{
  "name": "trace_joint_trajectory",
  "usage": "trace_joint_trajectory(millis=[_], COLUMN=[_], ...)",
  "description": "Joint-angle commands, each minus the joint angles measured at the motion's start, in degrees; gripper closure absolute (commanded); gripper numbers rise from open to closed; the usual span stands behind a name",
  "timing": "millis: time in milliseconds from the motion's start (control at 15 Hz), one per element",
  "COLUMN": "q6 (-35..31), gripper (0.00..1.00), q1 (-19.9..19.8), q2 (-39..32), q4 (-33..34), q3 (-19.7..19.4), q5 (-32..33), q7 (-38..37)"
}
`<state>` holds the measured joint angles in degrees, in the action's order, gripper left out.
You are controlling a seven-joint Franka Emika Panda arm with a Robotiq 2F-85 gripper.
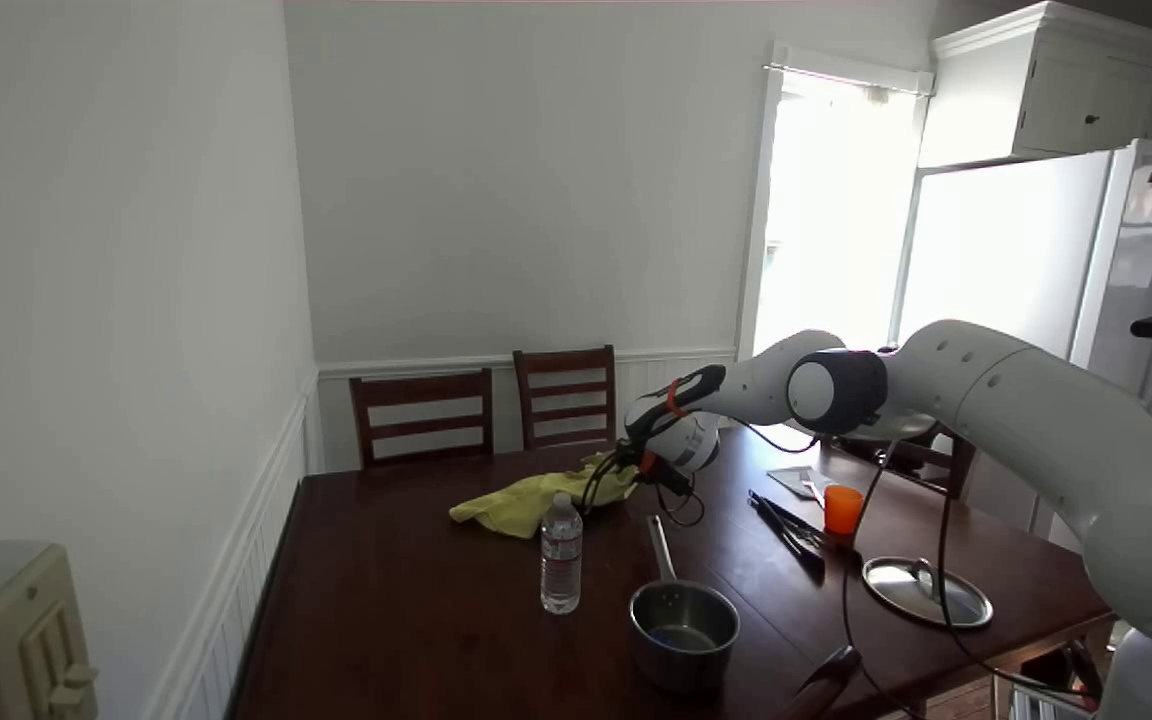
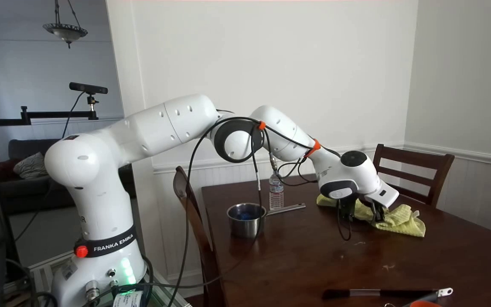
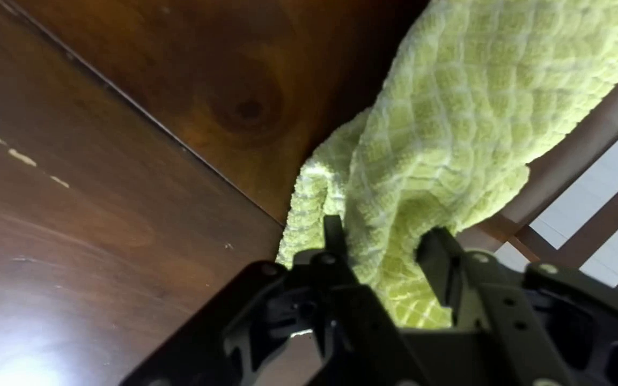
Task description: Pick up the light green towel and spread it evenly on the table
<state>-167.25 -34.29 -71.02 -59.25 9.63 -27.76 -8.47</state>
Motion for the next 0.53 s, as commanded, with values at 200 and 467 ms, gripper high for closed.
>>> trace_joint_trajectory(millis=[200,467], q6=[2.97,3.10], gripper=[0.99,0.97], q1=[0.90,0.47], q2=[3.77,15.12], q4=[-1.93,-13.19], q3=[-0.93,1.09], q5=[0.43,1.64], q7=[-1.11,6.68])
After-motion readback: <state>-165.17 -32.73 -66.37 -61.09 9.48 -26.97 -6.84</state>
